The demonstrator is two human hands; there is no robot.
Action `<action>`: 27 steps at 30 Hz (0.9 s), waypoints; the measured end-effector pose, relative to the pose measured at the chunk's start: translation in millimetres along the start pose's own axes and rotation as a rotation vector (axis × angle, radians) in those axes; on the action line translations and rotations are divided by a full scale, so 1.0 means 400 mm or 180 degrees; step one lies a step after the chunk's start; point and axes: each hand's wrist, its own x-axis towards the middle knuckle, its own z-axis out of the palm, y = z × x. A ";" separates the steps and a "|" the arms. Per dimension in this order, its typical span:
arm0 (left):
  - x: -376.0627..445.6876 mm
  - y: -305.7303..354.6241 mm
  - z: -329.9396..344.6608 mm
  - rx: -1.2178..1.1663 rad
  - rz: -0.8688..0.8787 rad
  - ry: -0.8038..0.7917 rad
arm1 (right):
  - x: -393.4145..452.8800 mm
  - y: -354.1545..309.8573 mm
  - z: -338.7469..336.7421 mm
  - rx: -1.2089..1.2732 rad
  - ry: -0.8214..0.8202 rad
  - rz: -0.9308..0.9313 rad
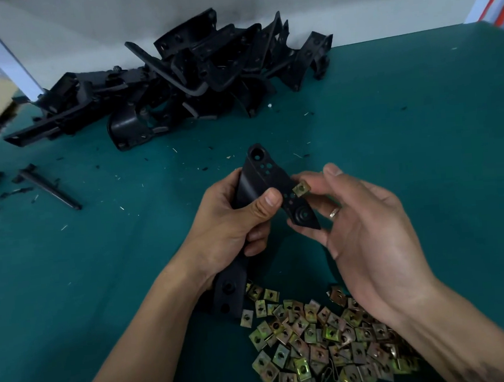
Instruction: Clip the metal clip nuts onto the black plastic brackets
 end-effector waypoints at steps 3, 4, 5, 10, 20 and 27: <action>0.001 0.000 0.001 -0.0026 0.0041 0.0027 | -0.003 0.009 0.000 -0.0020 0.0056 -0.0166; 0.001 0.000 0.000 -0.0027 0.0048 0.0037 | -0.001 0.011 -0.004 -0.0010 0.0012 -0.0177; 0.002 0.000 0.000 -0.0019 0.0050 0.0045 | 0.001 0.013 -0.008 0.0002 -0.0051 -0.0161; 0.000 0.002 0.000 -0.0038 0.0025 0.0107 | -0.003 0.019 -0.013 -0.0428 -0.0472 -0.0380; 0.001 0.011 -0.005 -0.0225 -0.0359 -0.0151 | 0.049 -0.075 -0.104 -0.2326 -0.1133 -0.0084; 0.002 0.012 -0.010 -0.0348 -0.0574 -0.0195 | 0.028 -0.117 -0.129 -0.3989 -0.2459 0.0609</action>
